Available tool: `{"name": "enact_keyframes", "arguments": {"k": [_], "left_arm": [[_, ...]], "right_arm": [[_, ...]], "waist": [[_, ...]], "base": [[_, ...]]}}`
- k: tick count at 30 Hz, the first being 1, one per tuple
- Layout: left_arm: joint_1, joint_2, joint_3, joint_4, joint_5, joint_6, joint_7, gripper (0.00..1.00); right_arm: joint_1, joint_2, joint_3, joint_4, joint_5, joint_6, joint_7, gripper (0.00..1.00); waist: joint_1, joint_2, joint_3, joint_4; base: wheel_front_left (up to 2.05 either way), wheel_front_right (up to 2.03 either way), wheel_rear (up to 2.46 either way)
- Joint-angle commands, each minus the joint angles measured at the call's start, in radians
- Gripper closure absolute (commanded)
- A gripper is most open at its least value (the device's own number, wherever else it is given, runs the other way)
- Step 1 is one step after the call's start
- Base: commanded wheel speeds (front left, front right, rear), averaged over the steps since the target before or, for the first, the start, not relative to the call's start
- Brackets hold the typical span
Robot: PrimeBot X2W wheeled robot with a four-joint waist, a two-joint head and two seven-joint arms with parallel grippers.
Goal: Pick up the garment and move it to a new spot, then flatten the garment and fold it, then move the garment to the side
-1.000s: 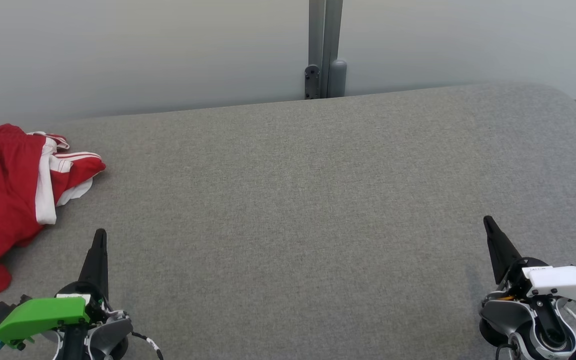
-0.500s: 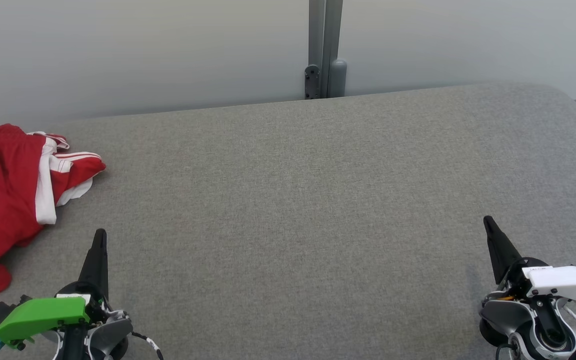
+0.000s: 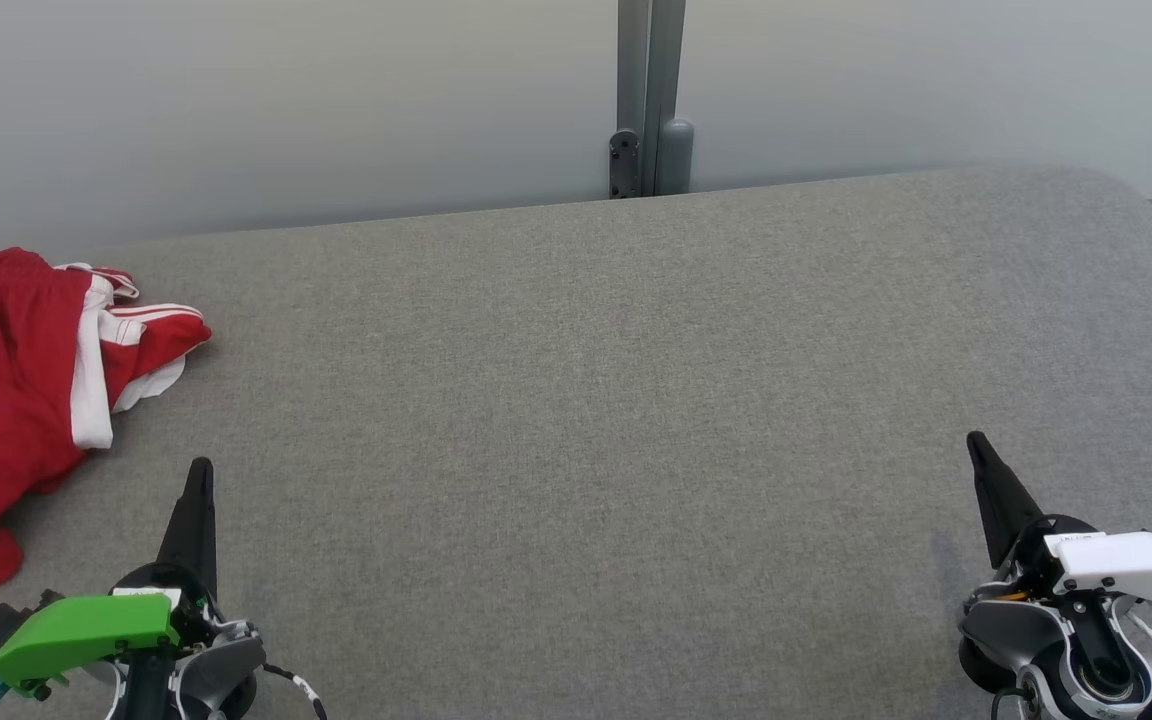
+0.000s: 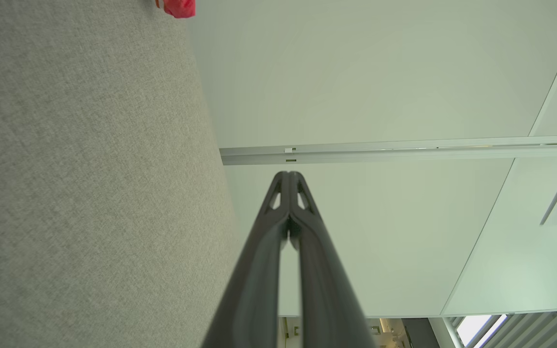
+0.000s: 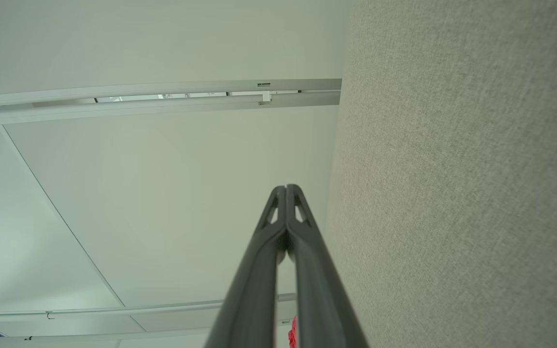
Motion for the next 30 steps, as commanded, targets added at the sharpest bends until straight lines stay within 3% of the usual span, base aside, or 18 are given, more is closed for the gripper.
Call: {"name": "enact_keyframes", "arguments": {"k": [1, 30], "left_arm": [[-0.011, 0.000, 0.002, -0.002, 0.000, -0.003, 0.002, 1.00], [-0.012, 0.000, 0.002, -0.002, 0.000, -0.003, 0.002, 1.00]], "right_arm": [[-0.007, -0.001, 0.000, -0.001, -0.003, 0.000, 0.001, 1.00], [-0.008, -0.001, 0.000, -0.001, -0.003, 0.000, 0.001, 1.00]], "waist": [[0.0000, 0.0000, 0.000, 0.000], [0.0000, 0.0000, 0.000, 0.000]], "base": [[0.00, 0.00, 0.00], [0.00, 0.00, 0.00]]}}
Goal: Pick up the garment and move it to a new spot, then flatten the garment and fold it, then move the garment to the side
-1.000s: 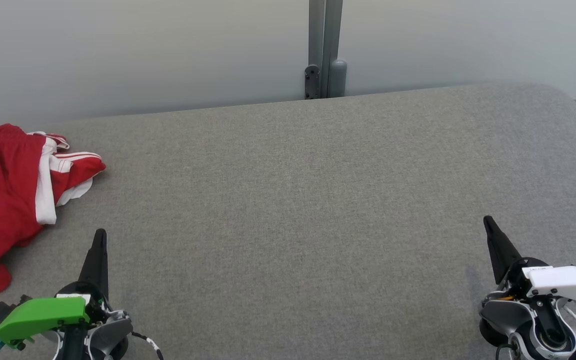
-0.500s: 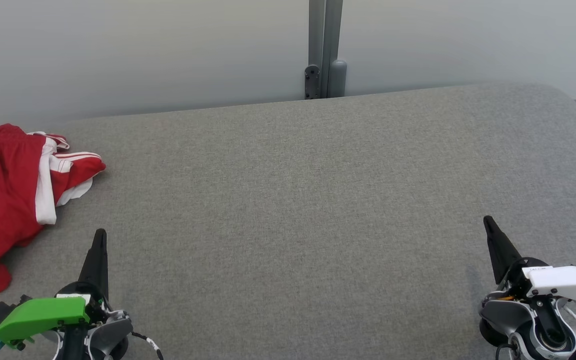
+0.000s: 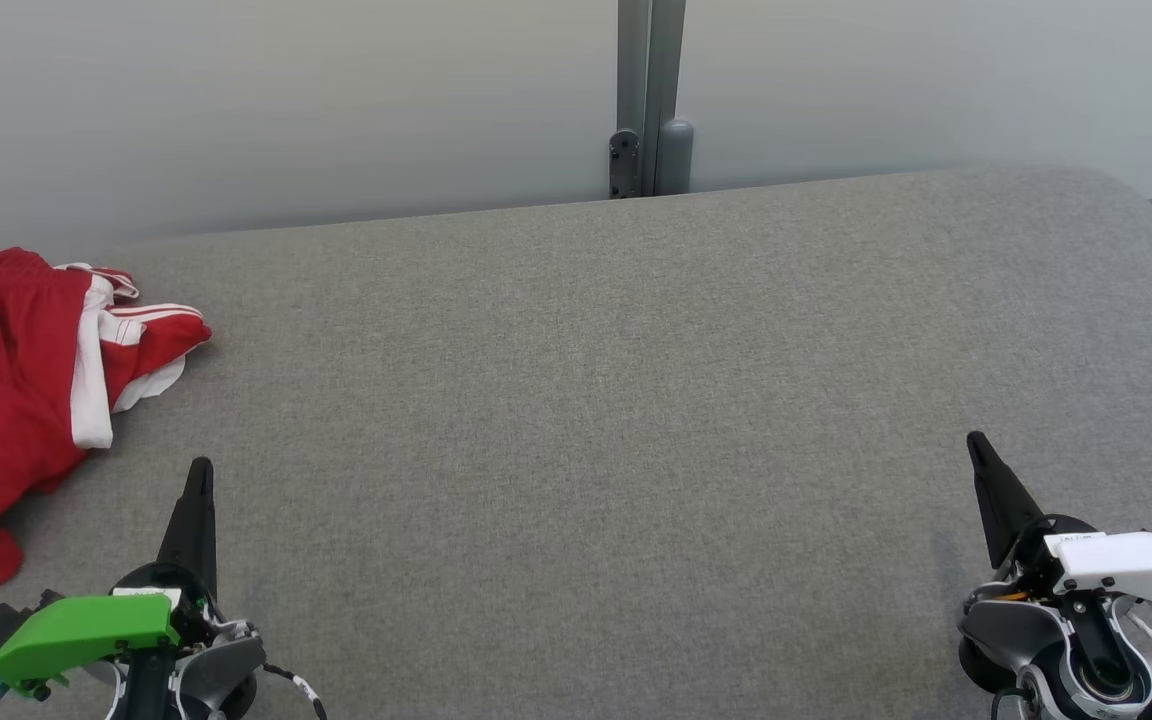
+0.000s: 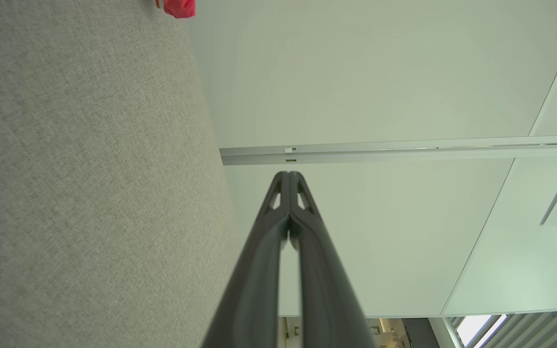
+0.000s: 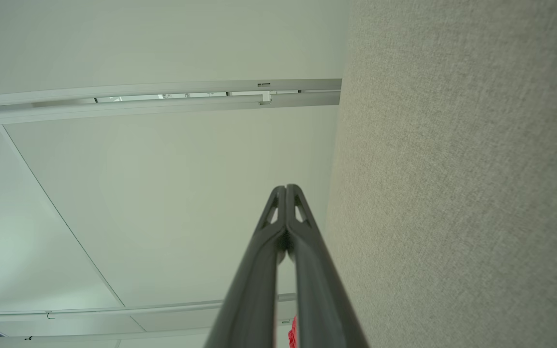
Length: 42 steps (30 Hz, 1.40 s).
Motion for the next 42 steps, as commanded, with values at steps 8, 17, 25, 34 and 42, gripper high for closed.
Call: {"name": "enact_keyframes", "arguments": {"k": [8, 17, 25, 34, 42], "left_arm": [[-0.012, 0.000, 0.002, -0.002, 0.000, -0.003, 0.002, 1.00], [-0.012, 0.000, 0.002, -0.002, 0.000, -0.003, 0.002, 1.00], [-0.012, 0.000, 0.002, -0.002, 0.000, -0.003, 0.002, 1.00], [-0.012, 0.000, 0.002, -0.002, 0.000, -0.003, 0.002, 1.00], [-0.012, 0.000, 0.002, -0.002, 0.000, -0.003, 0.002, 1.00]], "right_arm": [[-0.008, -0.001, 0.000, -0.001, -0.003, 0.000, 0.001, 1.00], [-0.008, -0.001, 0.000, -0.001, -0.003, 0.000, 0.001, 1.00], [-0.008, -0.001, 0.000, -0.001, -0.004, 0.000, 0.001, 1.00], [-0.008, -0.001, 0.000, -0.001, -0.004, 0.000, 0.001, 1.00], [-0.008, -0.001, 0.000, -0.001, -0.004, 0.000, 0.001, 1.00]], "waist": [[0.0000, -0.0001, 0.000, 0.000], [0.0000, -0.0001, 0.000, 0.000], [0.0000, -0.0001, 0.000, 0.000], [0.0000, -0.0001, 0.000, 0.000], [0.0000, -0.0001, 0.000, 0.000]], "base": [[0.00, 0.00, 0.00], [0.00, 0.00, 0.00], [0.00, 0.00, 0.00], [0.00, 0.00, 0.00], [0.00, 0.00, 0.00]]}}
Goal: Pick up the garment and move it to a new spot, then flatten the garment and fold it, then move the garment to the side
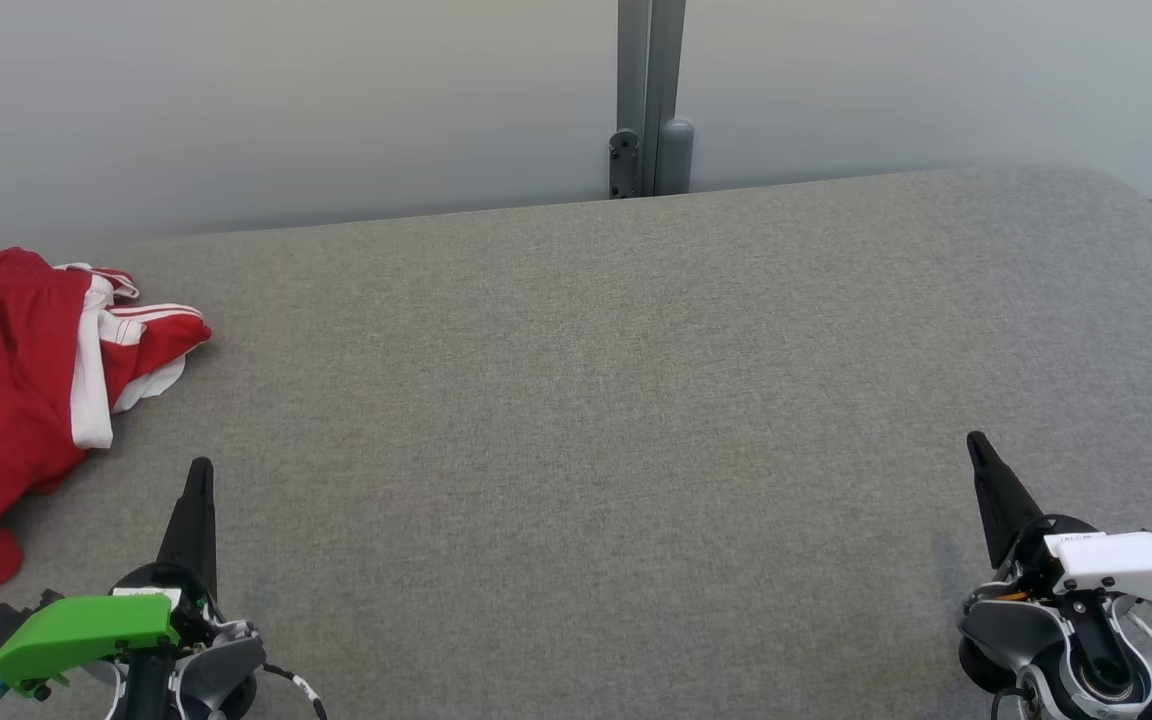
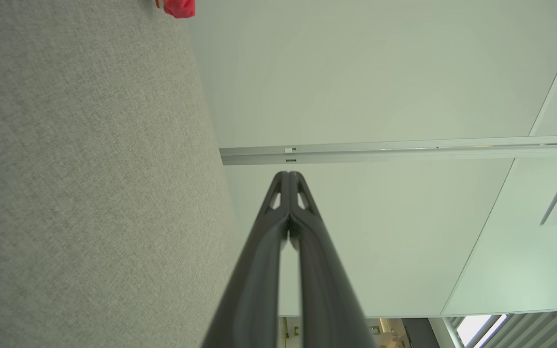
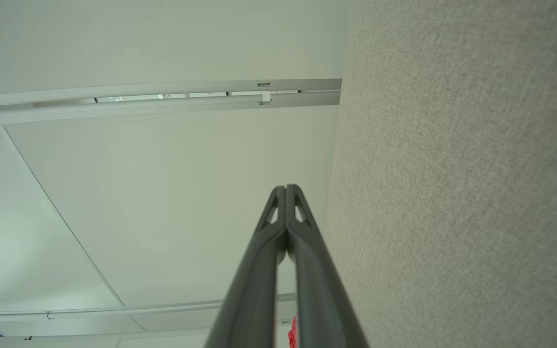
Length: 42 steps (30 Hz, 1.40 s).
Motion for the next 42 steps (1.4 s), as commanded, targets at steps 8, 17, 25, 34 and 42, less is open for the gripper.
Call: {"name": "enact_keyframes", "arguments": {"k": [8, 17, 25, 34, 42], "left_arm": [[-0.012, 0.001, 0.002, -0.002, 0.000, -0.003, 0.002, 1.00], [-0.012, 0.001, 0.002, -0.002, 0.000, -0.003, 0.002, 1.00], [-0.012, 0.001, 0.002, -0.002, 0.000, -0.003, 0.002, 1.00], [-0.012, 0.001, 0.002, -0.002, 0.001, -0.003, 0.002, 1.00], [0.029, -0.006, -0.015, 0.027, 0.004, 0.001, -0.012, 0.00]], "right_arm": [[-0.008, -0.001, 0.000, -0.001, -0.004, 0.000, 0.001, 1.00], [-0.008, -0.001, 0.000, -0.001, -0.004, 0.000, 0.001, 1.00], [-0.008, -0.001, 0.000, -0.001, -0.004, 0.000, 0.001, 1.00], [-0.008, -0.001, 0.000, -0.001, -0.004, 0.000, 0.001, 1.00], [0.029, 0.009, 0.013, 0.028, -0.006, 0.000, -0.012, 0.00]], "waist": [[0.0000, 0.0000, 0.000, 0.000], [0.0000, 0.0000, 0.000, 0.000], [0.0000, 0.0000, 0.000, 0.000], [0.0000, 0.0000, 0.000, 0.000], [0.0000, 0.0000, -0.001, 0.000]], "base": [[0.00, 0.00, 0.00], [0.00, 0.00, 0.00], [0.00, 0.00, 0.00], [0.00, 0.00, 0.00], [0.00, 0.00, 0.00]]}}
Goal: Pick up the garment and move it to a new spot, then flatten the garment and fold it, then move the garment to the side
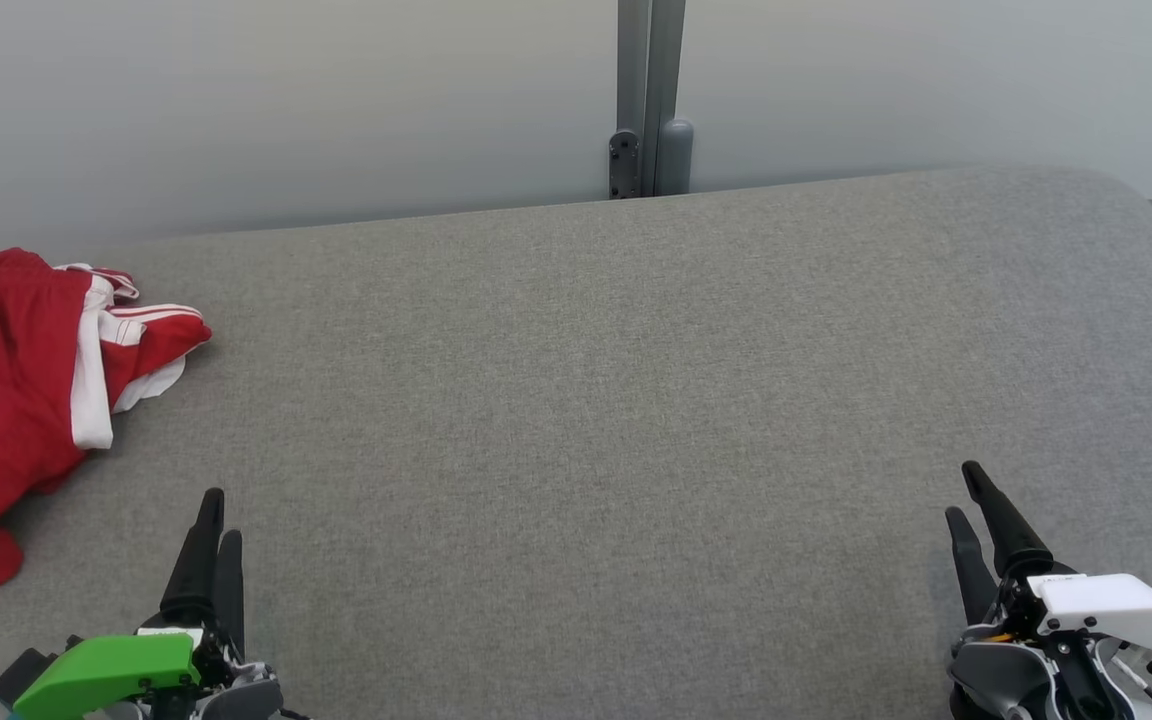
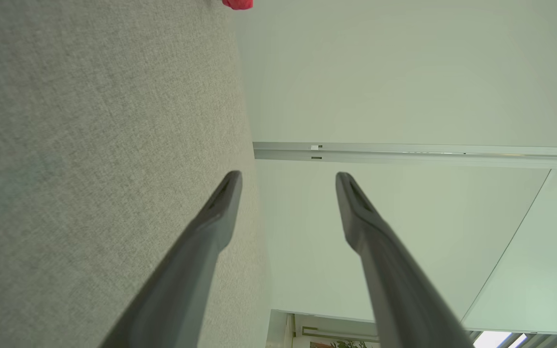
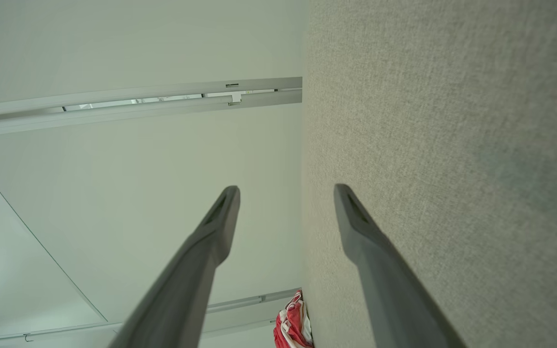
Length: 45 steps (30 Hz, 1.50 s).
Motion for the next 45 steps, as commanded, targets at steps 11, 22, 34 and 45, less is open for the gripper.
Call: {"name": "enact_keyframes", "arguments": {"k": [11, 22, 34, 45], "left_arm": [[0.008, 0.004, -0.045, -0.065, 0.071, 0.021, -0.063, 0.00], [0.021, 0.005, -0.084, -0.123, 0.248, 0.057, -0.111, 0.00], [0.036, 0.007, -0.120, -0.171, 0.471, 0.100, -0.157, 0.00], [0.060, 0.008, -0.146, -0.197, 0.685, 0.123, -0.195, 0.00]], "right_arm": [[0.005, -0.006, 0.031, -0.040, -0.067, 0.000, -0.062, 0.00], [0.019, -0.008, 0.043, -0.104, -0.248, 0.000, -0.110, 0.00], [0.034, -0.009, 0.081, -0.173, -0.528, 0.000, -0.156, 0.00], [0.051, -0.010, 0.111, -0.194, -0.732, 0.001, -0.194, 0.00]], "waist": [[0.0000, -0.0001, -0.005, 0.000], [0.0000, -0.0001, -0.007, 0.000], [0.0000, -0.0001, -0.008, 0.001], [0.0000, -0.0001, -0.008, -0.001]], "base": [[0.00, 0.00, 0.00], [0.00, 0.00, 0.00], [0.00, 0.00, 0.00], [0.00, 0.00, 0.00]]}}
